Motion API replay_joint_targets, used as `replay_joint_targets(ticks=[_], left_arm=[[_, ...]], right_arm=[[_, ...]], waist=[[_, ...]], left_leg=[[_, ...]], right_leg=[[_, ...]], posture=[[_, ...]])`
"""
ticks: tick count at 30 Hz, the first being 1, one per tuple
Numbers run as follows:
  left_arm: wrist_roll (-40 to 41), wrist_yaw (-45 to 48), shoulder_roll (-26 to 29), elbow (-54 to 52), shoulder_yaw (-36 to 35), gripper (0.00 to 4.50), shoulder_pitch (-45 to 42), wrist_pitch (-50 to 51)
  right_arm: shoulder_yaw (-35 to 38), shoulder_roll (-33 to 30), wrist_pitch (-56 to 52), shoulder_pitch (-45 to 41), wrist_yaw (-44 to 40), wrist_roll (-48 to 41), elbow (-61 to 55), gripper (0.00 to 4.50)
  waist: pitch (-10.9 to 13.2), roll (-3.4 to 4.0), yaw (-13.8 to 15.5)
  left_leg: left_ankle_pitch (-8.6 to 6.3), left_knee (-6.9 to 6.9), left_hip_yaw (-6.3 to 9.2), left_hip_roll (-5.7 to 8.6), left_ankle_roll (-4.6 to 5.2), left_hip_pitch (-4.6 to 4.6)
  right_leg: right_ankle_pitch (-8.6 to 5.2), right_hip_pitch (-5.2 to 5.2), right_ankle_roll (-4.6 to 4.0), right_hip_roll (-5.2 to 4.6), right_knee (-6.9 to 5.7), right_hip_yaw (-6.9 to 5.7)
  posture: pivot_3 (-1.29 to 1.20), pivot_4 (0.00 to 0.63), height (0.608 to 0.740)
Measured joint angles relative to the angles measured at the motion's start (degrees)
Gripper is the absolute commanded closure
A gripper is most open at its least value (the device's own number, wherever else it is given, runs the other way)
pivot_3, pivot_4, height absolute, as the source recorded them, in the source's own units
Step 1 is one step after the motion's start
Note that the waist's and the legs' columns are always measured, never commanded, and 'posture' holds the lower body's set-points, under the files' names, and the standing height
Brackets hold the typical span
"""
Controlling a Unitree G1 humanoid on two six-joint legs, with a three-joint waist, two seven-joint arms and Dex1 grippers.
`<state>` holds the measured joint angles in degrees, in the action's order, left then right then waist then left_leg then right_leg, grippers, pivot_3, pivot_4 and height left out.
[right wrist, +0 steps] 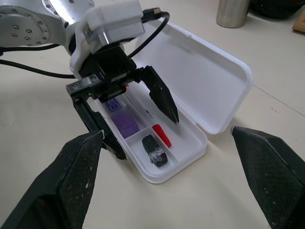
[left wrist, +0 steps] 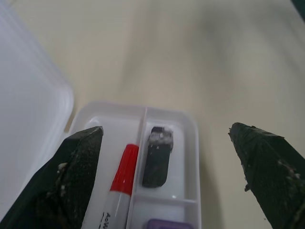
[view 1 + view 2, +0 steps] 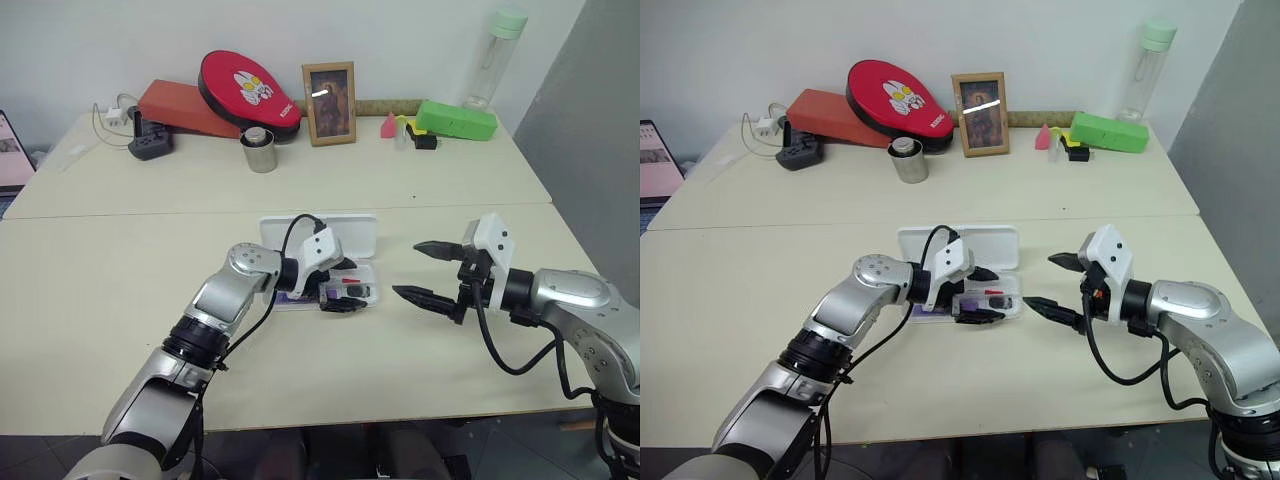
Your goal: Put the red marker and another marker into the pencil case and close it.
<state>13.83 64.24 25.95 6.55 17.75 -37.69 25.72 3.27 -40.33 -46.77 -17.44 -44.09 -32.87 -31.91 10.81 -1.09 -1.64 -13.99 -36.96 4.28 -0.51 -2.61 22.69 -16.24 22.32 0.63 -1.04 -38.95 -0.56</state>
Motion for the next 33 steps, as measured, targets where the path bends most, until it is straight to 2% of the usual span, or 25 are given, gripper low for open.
replay_joint_targets(ticks=[5,7,10,13,16,17,18,19,21,23,30,33], left_arm=[[6.2,-0.3,-0.2,-5.8,-4.7,0.04,-1.1,6.1],[8.6,0.2,0.4,-7.3,-6.9,0.04,-4.4,7.8],[9.4,-0.1,1.7,-5.1,-11.2,0.04,-11.6,7.3],[8.8,0.2,2.4,1.6,-12.0,0.04,-15.7,5.2],[4.5,0.5,4.5,12.3,-11.3,0.47,-19.2,-0.4],[2.0,0.3,5.3,17.2,-10.8,0.81,-20.4,-3.2],[0.1,0.3,5.6,21.5,-10.3,0.89,-21.4,-5.6],[-1.1,0.3,5.6,24.7,-10.1,1.21,-22.0,-7.3],[-2.5,0.6,5.5,29.2,-9.6,1.48,-22.7,-9.7],[-5.6,0.1,5.2,36.5,-9.0,1.93,-24.2,-13.9],[-9.8,0.2,4.0,47.4,-8.6,3.40,-26.4,-20.5],[-10.1,1.3,3.9,48.2,-8.6,4.00,-26.8,-21.6]], right_arm=[[1.7,0.8,-0.1,-1.0,-0.1,-3.6,0.0,0.00],[3.7,0.9,-0.1,-2.8,0.0,-6.2,-0.5,0.00],[4.9,0.9,0.0,-4.2,0.3,-7.8,-0.5,0.00],[4.8,0.8,0.0,-4.3,0.4,-7.9,-0.2,0.00],[4.5,0.8,0.2,-4.4,0.5,-7.7,0.6,0.00],[4.4,0.8,0.2,-4.4,0.5,-7.6,0.8,0.00],[4.3,0.8,0.3,-4.5,0.6,-7.4,0.8,0.00],[4.2,0.8,0.4,-4.6,0.6,-7.3,0.8,0.00],[4.2,0.7,0.7,-4.6,0.6,-7.1,0.8,0.00],[3.9,0.7,1.2,-4.7,0.7,-6.6,0.9,0.00],[3.4,0.7,1.5,-4.9,0.8,-6.5,0.9,0.00],[3.4,0.6,1.5,-5.1,1.0,-6.5,0.9,0.00]], waist=[[0.0,-0.01,-0.1],[0.0,-0.01,0.0],[0.0,-0.01,0.0],[0.0,-0.01,0.0],[0.0,-0.01,-0.2],[0.0,-0.01,-0.2],[0.0,-0.01,-0.1],[0.0,-0.01,-0.1],[0.0,-0.02,0.0],[0.0,-0.02,0.0],[0.0,-0.02,0.0],[0.0,-0.02,0.0]], left_leg=[[0.00,-0.01,0.02,-0.03,0.00,0.01],[0.00,-0.02,0.02,-0.01,0.00,-0.01],[0.00,-0.01,-0.02,0.07,0.00,-0.06],[0.00,-0.01,-0.04,0.11,0.00,-0.04],[0.00,0.00,-0.07,0.12,0.00,-0.08],[0.00,0.01,-0.07,0.11,0.01,-0.08],[0.00,0.01,-0.05,0.11,0.01,-0.06],[0.00,0.00,-0.05,0.11,0.01,-0.03],[0.00,-0.01,-0.05,0.12,0.01,0.06],[0.00,-0.03,-0.06,0.16,0.01,0.12],[0.00,-0.03,-0.04,0.15,0.01,0.12],[0.00,-0.02,-0.05,0.14,0.01,0.12]], right_leg=[[0.00,0.00,0.00,0.00,-0.02,-0.01],[0.00,-0.02,0.00,0.00,-0.02,-0.03],[0.00,-0.05,0.01,0.01,0.00,-0.02],[0.00,-0.03,0.01,0.01,0.00,-0.03],[0.00,-0.02,0.00,0.04,-0.03,-0.02],[0.00,-0.01,0.00,0.04,-0.04,-0.02],[0.00,0.00,0.00,0.05,-0.02,-0.04],[0.00,0.00,0.00,0.05,-0.01,-0.05],[0.00,0.04,0.00,0.02,0.01,-0.06],[0.00,0.08,0.00,0.00,0.01,-0.07],[0.00,0.09,0.00,-0.01,-0.02,-0.08],[0.00,0.09,0.00,0.00,-0.02,-0.08]], posture=[[0.00,0.150,0.740],[0.00,0.150,0.740],[0.00,0.150,0.740],[0.00,0.150,0.740],[0.00,0.150,0.740],[0.00,0.150,0.740],[0.00,0.150,0.740],[0.00,0.150,0.740],[0.00,0.150,0.740],[0.00,0.150,0.740],[0.00,0.150,0.740],[0.00,0.150,0.740]])
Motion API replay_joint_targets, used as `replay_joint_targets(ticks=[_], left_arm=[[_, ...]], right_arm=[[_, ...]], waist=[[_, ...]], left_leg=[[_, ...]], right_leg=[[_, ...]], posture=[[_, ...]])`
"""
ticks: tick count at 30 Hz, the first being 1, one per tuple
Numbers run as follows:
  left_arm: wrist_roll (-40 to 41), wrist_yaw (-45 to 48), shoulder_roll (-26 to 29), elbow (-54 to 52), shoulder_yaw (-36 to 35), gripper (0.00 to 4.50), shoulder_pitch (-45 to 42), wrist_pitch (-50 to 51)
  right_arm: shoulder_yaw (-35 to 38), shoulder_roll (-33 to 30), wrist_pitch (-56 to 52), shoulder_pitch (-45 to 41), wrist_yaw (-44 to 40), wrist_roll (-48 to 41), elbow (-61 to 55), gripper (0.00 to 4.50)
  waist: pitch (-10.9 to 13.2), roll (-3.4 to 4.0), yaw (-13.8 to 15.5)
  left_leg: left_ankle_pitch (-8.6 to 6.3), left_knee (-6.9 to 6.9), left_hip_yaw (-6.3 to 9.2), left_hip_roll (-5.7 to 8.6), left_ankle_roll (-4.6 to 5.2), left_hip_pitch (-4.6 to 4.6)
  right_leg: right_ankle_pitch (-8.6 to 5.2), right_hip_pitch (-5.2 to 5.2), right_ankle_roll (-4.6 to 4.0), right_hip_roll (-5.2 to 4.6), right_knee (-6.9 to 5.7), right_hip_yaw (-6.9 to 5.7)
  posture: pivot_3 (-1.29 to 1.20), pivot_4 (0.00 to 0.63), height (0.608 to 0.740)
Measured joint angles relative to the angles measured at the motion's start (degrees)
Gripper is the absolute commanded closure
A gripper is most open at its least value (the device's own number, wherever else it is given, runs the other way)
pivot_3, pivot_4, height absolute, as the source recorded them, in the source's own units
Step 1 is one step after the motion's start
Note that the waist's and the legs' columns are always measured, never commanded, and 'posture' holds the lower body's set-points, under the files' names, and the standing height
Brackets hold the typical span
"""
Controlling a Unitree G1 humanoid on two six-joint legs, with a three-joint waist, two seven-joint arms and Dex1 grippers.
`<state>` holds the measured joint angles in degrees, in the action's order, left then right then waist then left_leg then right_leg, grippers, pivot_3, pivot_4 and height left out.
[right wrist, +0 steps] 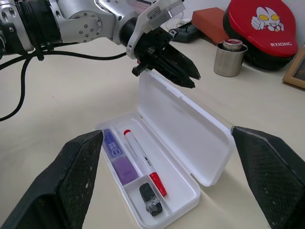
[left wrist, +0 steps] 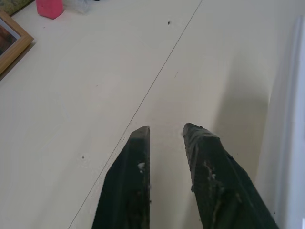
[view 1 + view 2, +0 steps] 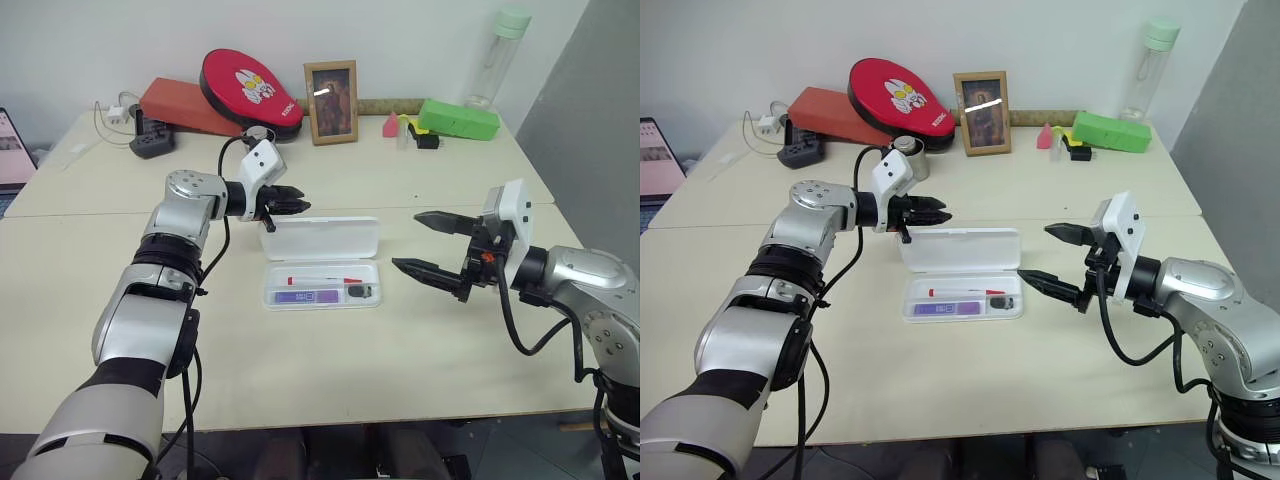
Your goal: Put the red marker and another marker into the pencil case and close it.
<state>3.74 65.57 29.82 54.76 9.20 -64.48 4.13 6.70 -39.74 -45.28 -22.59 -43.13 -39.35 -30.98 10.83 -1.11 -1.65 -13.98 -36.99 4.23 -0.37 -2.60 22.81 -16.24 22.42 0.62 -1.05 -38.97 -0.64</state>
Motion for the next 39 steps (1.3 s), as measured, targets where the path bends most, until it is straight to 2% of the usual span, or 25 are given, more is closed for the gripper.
replay_joint_targets(ticks=[3,10,15,24,28,39], left_arm=[[-0.1,2.2,-0.1,-0.1,0.0,4.47,0.0,-0.9],[-0.4,6.4,-0.1,-7.7,0.6,4.47,2.3,-0.4],[0.3,9.8,0.2,-21.6,1.9,4.47,10.5,4.8],[0.7,10.0,0.9,-38.0,4.1,4.47,21.9,14.5],[0.5,8.9,1.0,-41.5,5.5,4.47,25.5,16.5],[0.2,4.7,1.1,-45.9,6.7,4.47,28.0,19.2]], right_arm=[[0.0,-0.1,0.0,0.0,0.7,0.0,0.0,0.00],[0.7,-0.6,0.4,0.0,1.6,0.2,1.0,0.00],[1.4,-1.6,0.6,0.0,1.5,-0.2,1.0,0.00],[1.5,-2.2,0.6,0.1,1.5,-0.2,0.9,0.00],[1.4,-2.4,0.6,0.1,1.5,-0.2,0.9,0.00],[0.9,-2.5,0.6,-0.2,1.3,-0.1,1.1,0.00]], waist=[[0.0,0.00,0.0],[0.0,0.00,0.0],[0.0,0.01,-0.1],[0.0,0.02,-0.1],[0.0,0.02,0.0],[-0.1,0.05,0.0]], left_leg=[[0.00,0.00,0.00,-0.01,0.00,-0.01],[0.00,0.00,-0.01,-0.08,0.00,-0.01],[0.01,-0.02,0.02,-0.18,-0.01,-0.06],[0.01,-0.02,0.00,-0.18,0.00,-0.12],[0.01,-0.03,0.04,-0.17,0.01,-0.10],[0.00,-0.02,0.00,-0.16,0.01,-0.26]], right_leg=[[0.00,0.00,-0.01,0.00,-0.02,0.01],[0.01,0.00,-0.01,-0.01,-0.03,0.03],[0.01,-0.02,-0.01,-0.01,-0.08,0.07],[0.01,-0.07,-0.02,0.00,-0.07,0.11],[0.01,-0.08,-0.02,-0.01,-0.08,0.10],[0.01,-0.20,-0.01,-0.02,-0.07,0.10]], posture=[[0.00,0.150,0.740],[0.00,0.150,0.740],[0.00,0.150,0.740],[0.00,0.150,0.740],[0.00,0.150,0.740],[0.00,0.150,0.740]])
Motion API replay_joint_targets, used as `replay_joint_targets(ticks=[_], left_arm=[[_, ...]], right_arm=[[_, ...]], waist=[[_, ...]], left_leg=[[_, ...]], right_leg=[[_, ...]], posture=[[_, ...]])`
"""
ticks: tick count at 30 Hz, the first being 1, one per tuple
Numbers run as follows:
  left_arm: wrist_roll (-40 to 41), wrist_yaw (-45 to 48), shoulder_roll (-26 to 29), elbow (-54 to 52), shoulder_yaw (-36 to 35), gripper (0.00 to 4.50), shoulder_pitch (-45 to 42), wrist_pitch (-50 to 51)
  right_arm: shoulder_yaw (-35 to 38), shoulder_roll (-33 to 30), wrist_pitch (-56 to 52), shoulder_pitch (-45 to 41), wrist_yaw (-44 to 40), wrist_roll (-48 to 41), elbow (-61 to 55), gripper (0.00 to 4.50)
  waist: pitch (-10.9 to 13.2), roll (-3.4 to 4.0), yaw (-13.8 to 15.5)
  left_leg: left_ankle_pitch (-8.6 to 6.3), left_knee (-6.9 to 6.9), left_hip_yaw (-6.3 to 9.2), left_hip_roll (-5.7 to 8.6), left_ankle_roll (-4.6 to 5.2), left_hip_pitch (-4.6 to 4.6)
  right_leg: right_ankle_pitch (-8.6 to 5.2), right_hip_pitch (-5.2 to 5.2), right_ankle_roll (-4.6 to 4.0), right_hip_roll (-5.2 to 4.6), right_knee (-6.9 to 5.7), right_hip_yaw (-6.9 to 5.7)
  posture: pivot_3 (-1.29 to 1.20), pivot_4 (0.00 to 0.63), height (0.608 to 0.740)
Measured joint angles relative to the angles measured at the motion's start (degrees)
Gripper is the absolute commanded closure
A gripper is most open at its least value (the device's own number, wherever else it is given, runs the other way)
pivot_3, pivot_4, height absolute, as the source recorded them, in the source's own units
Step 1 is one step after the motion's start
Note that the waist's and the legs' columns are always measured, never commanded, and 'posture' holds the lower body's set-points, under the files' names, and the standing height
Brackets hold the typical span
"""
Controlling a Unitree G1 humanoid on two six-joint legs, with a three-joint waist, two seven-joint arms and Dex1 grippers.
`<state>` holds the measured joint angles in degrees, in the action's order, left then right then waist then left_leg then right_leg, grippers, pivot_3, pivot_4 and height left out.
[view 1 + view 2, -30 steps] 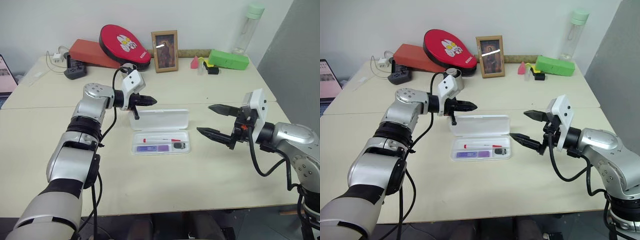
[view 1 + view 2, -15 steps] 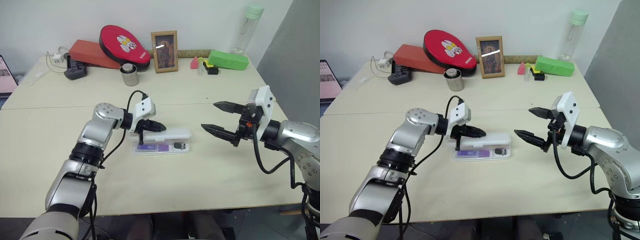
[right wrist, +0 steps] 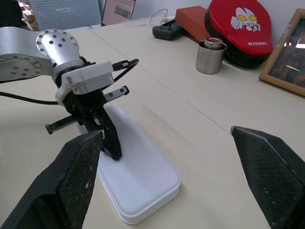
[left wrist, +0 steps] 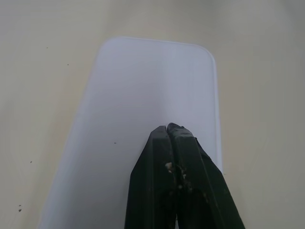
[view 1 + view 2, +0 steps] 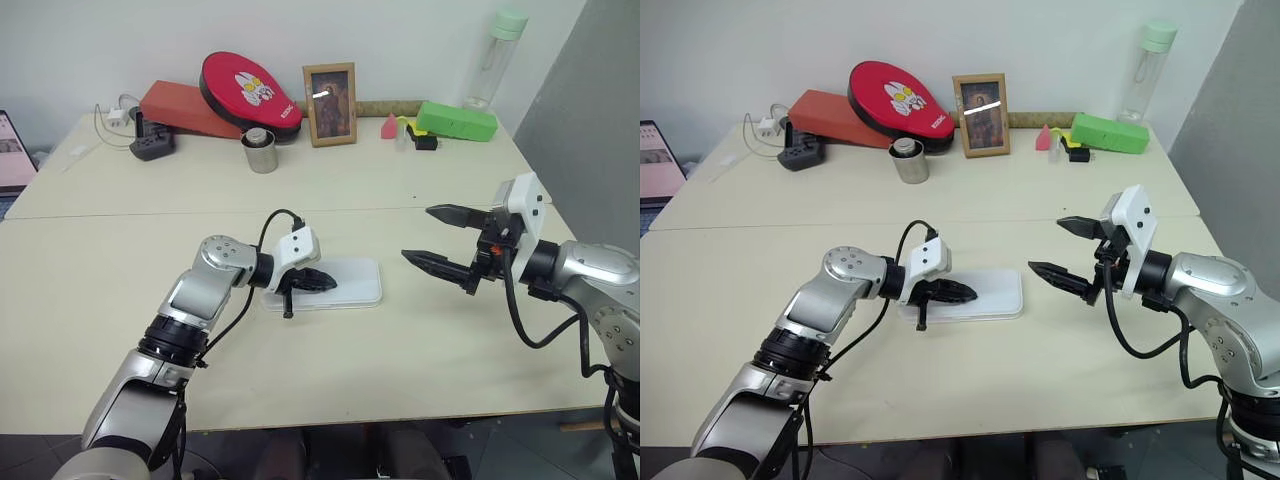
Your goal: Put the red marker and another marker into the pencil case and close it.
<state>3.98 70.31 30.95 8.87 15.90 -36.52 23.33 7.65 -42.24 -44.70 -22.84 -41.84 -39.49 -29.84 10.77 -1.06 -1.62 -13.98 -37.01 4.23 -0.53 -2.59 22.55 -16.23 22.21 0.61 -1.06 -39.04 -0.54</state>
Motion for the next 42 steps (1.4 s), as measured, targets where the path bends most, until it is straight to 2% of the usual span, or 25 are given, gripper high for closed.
replay_joint_targets(ticks=[10,13,17,25,33,42], left_arm=[[2.3,-2.1,-0.3,-1.8,-1.2,4.47,1.5,1.9],[5.7,-4.2,-1.1,-1.9,-5.0,4.00,2.4,5.5],[10.2,-10.8,-0.5,-3.3,-15.0,3.26,2.3,8.5],[11.4,-25.0,2.3,-2.8,-30.7,1.69,8.3,6.0],[12.3,-29.6,2.9,-8.5,-34.5,0.07,18.2,4.6],[15.3,-32.5,2.9,-13.0,-36.7,0.02,22.4,4.7]], right_arm=[[0.0,-0.2,0.0,0.0,-0.8,0.0,0.2,0.00],[0.0,-0.1,0.2,0.2,-0.9,0.1,1.1,0.00],[-0.1,1.0,1.1,1.3,-0.5,0.5,2.7,0.00],[-3.0,3.1,5.5,0.3,-0.8,5.7,11.7,0.00],[-5.1,5.8,11.1,-2.5,-1.0,11.1,21.3,0.00],[-5.5,8.7,14.7,-6.0,1.4,15.9,30.8,0.00]], waist=[[0.0,0.03,0.0],[0.0,0.02,-0.1],[0.0,0.01,-0.1],[0.0,0.02,-0.1],[0.0,0.01,0.2],[0.0,0.01,0.0]], left_leg=[[0.00,0.00,-0.01,-0.02,0.00,-0.04],[0.00,0.00,0.00,-0.03,0.00,0.02],[0.00,0.01,0.02,-0.07,0.00,0.05],[0.00,0.03,0.01,-0.15,-0.01,0.05],[0.00,0.02,0.00,-0.13,-0.02,0.10],[0.00,0.04,-0.01,-0.14,-0.02,0.07]], right_leg=[[0.00,-0.04,0.00,-0.01,0.00,0.00],[0.00,0.03,0.00,0.00,0.00,0.00],[0.00,0.07,0.00,0.01,0.00,0.01],[0.00,0.09,0.00,-0.07,0.01,0.05],[0.01,0.09,0.00,-0.16,0.06,0.11],[0.01,0.08,-0.01,-0.14,0.02,0.11]], posture=[[0.00,0.150,0.740],[0.00,0.150,0.740],[0.00,0.150,0.740],[0.00,0.150,0.740],[0.00,0.150,0.740],[0.00,0.150,0.740]])
